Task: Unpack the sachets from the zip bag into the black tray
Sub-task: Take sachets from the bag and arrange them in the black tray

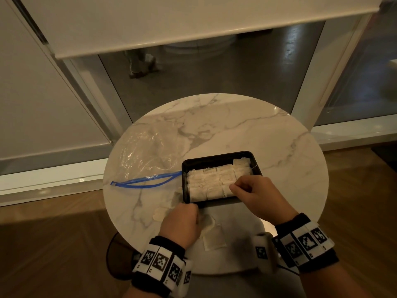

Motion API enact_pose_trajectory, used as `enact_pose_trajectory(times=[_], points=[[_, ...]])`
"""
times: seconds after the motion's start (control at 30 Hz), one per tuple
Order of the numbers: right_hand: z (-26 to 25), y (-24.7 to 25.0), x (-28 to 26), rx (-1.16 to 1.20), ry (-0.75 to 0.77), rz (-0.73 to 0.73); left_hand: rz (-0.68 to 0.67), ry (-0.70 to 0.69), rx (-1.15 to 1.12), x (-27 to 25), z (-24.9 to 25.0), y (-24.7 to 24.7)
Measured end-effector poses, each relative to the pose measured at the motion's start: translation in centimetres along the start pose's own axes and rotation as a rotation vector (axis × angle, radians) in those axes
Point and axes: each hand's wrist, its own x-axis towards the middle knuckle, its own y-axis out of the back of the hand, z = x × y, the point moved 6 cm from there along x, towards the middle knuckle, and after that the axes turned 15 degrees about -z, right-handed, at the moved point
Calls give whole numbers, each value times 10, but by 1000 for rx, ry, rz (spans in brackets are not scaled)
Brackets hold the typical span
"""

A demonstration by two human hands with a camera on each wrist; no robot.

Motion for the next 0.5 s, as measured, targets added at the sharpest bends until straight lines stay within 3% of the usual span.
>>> enact_pose_trajectory(times=[0.1, 0.27, 0.5], points=[[0, -2, 1, -8, 6, -2, -1, -30, -20, -3, 1, 3], [-1, -4, 1, -6, 4, -14, -139, -245, -18, -10, 34, -7], [0, -6, 0, -15, -21, -39, -108, -275, 102, -5, 55, -12]])
